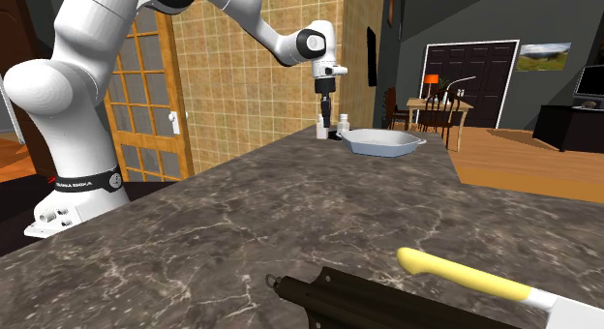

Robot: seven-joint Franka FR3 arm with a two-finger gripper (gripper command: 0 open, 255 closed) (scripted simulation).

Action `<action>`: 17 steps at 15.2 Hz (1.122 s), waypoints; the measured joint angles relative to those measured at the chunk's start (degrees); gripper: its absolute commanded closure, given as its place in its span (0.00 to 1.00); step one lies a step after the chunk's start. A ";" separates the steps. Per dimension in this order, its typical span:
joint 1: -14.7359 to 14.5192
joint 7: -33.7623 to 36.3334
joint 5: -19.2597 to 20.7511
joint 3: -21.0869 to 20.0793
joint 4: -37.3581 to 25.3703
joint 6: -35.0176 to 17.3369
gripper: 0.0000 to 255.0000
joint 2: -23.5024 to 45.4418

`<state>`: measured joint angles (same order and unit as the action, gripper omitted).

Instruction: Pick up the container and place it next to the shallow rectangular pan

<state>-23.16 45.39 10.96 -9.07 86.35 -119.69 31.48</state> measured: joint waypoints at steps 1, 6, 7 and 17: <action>0.00 0.00 0.00 0.00 0.00 -0.01 1.00 0.00; 0.00 0.00 0.00 0.00 0.00 -0.01 0.00 0.01; 0.00 0.00 0.00 0.00 0.00 -0.01 0.00 0.01; -0.21 -0.45 -0.68 -0.43 -3.12 5.72 0.00 -2.66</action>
<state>-23.38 44.94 10.29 -9.50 83.23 -113.97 28.82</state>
